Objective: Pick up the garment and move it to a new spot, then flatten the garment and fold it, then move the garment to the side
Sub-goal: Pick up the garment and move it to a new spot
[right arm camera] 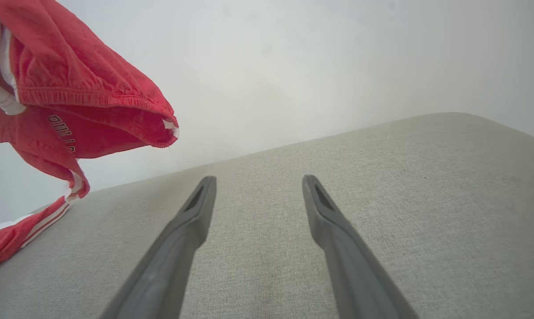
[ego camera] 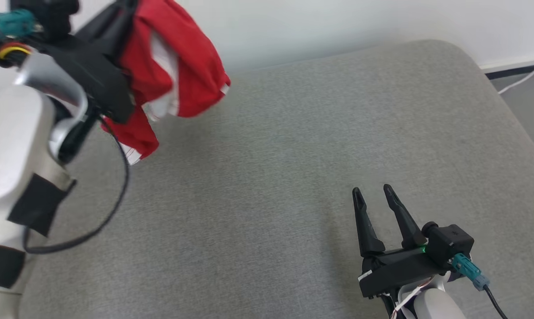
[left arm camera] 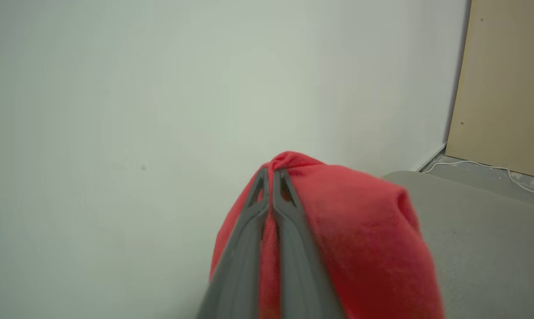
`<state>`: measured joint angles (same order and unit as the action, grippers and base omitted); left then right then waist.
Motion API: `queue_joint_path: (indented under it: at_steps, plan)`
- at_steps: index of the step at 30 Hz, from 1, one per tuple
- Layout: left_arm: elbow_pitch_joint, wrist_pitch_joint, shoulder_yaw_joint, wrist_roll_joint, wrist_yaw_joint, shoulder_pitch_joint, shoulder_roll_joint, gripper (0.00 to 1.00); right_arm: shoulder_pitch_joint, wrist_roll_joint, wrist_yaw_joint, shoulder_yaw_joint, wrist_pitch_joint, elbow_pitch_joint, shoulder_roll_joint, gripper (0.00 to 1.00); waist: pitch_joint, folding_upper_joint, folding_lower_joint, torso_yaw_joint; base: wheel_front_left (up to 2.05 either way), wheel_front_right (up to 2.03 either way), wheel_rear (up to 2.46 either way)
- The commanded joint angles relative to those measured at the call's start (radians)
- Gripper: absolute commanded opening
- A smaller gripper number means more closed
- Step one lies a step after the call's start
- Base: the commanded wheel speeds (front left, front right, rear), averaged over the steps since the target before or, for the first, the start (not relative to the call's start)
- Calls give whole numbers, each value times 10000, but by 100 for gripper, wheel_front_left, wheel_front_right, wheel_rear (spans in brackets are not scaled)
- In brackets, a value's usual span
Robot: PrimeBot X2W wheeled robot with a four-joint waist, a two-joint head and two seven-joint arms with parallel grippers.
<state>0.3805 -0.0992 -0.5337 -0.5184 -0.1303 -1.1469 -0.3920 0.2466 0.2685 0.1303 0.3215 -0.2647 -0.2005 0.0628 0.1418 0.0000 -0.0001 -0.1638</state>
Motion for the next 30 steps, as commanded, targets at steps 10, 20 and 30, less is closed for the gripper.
queue_joint_path:
  at_steps: [10,20,30]
  plan:
    - [-1540,-189,-376,-809,297,1185,1034,0,-67,-93,8,-135,-27,80,-87,100,253,0,1,-685,0,0,0]
    - [-1398,306,-80,-1577,783,3063,1067,0,16,-181,8,-206,-27,-3,-99,100,319,0,1,-676,0,0,0]
    - [1460,1563,198,-1478,509,3650,462,0,223,-185,8,-97,-27,-93,35,100,399,0,1,-626,0,0,0]
